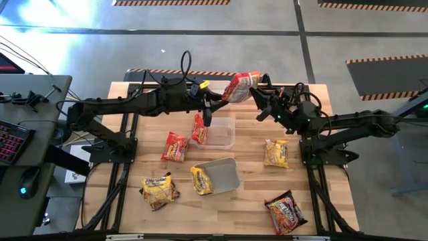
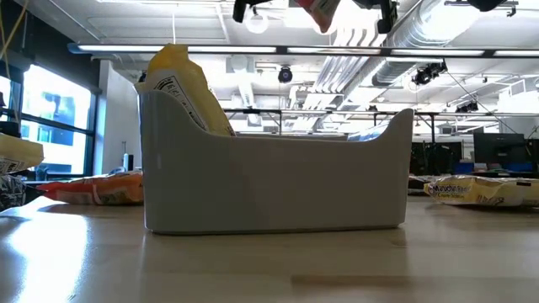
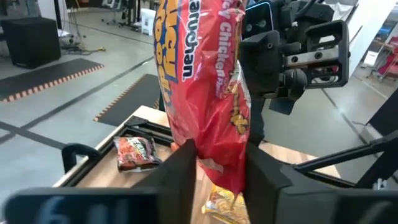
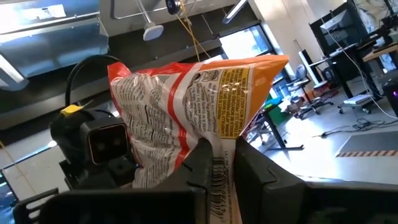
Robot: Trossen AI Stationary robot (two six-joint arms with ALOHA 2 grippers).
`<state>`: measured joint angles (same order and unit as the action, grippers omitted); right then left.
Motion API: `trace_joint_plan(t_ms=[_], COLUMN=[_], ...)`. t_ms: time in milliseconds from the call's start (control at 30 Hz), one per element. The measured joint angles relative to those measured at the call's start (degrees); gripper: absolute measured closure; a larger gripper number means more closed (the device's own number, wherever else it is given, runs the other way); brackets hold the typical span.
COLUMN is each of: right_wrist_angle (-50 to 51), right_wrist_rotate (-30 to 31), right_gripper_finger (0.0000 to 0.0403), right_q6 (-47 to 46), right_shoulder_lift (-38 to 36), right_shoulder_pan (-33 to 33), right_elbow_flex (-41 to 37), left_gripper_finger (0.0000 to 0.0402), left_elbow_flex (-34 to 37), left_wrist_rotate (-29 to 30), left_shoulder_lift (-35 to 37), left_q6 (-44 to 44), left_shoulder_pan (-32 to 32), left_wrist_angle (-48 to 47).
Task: Sort Maruchan noodles
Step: Put the orange noodle pack into the transparent bin
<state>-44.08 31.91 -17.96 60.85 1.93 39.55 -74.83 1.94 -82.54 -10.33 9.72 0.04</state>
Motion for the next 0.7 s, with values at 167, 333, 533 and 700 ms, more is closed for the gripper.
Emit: trace_joint_plan(t_ms=[167,333,533,700], right_wrist_angle=[0.93,9.58,39.32,67.74], right_wrist_rotate=[0.24,-0.63,-7.57,-19.51], right_gripper_finger=[0.0371,0.0314,0.0221,0.0176], right_q6=[-1.37,-1.52,-5.21,-5.14], right_shoulder_lift=[-0.03,-0.63,-3.26,-4.21], right_shoulder_pan=[0.00,-0.03,-0.09,-0.06], right_elbow_flex=[0.15,2.68,11.46,24.17], left_gripper_finger=[0.0376,0.0397,0.0400,0.0400], left_elbow_flex=[0.00,0.05,0.07,0.04], left_wrist_rotate=[-0.09,0.65,3.31,3.38], left_shoulder_lift=[0.00,0.94,4.48,7.08], left_q6=[3.09,11.21,24.73,37.11], left_shoulder_pan=[0.02,0.23,0.44,0.28], left_wrist_angle=[0.04,-1.54,-5.94,-8.66])
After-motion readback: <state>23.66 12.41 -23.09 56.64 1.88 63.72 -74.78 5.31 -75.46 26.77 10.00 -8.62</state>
